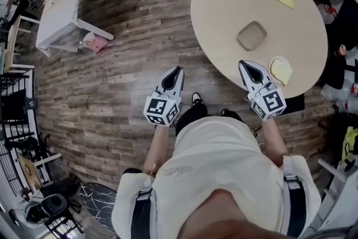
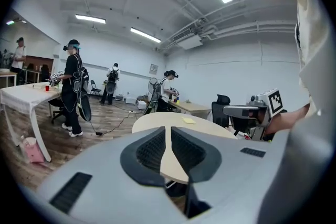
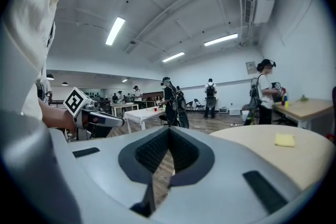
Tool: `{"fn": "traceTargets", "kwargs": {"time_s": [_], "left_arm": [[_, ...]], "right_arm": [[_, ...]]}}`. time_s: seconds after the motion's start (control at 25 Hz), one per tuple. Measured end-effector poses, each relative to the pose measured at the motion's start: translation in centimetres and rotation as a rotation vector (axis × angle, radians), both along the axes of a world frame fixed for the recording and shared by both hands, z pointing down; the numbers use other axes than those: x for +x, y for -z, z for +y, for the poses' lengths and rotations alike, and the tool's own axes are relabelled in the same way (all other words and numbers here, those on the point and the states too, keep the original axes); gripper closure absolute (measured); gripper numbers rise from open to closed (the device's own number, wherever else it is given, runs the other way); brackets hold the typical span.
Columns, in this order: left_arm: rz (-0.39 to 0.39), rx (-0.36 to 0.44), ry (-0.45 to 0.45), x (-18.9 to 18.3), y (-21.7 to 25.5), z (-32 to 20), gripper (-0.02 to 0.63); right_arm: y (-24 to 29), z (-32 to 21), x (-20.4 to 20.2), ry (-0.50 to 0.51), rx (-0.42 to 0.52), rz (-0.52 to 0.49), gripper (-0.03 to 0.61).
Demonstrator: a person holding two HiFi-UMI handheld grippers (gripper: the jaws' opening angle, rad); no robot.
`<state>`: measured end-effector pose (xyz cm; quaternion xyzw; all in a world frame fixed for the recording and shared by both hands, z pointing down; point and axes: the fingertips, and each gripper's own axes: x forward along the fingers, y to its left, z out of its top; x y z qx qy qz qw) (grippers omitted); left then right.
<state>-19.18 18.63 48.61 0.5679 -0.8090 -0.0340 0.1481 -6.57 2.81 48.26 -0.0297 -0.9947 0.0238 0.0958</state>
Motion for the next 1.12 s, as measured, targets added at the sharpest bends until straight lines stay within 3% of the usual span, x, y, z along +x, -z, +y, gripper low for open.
{"fn": "traceTargets", "kwargs": {"time_s": [0.24,0.48,0.76,1.12], "left_arm": [[0.015,0.01,-0.143,-4.6,-0.3,-2.6,0.592],[0.022,0.01,-0.268,-6.7,-1.3,-5.8,0.592],[0.042,-0.018,-0.381,-6.4,-1.7,-11.3,0.592],[-0.021,-0.04,-0.545,-4.2,0.9,-21.1,0.592]], "right_arm": [[-0.7,-1.7,-2.8,-0.159,0.006,0.007,0.571],[-1.4,-2.6,-2.1,-0.297,0.023,0.032,0.571],[-1.0,-6.0,0.2,-0.432,0.022,0.06,0.571],[-0.6,-13.2,1.4,-0.523,0.015,0.009,0.571]]}}
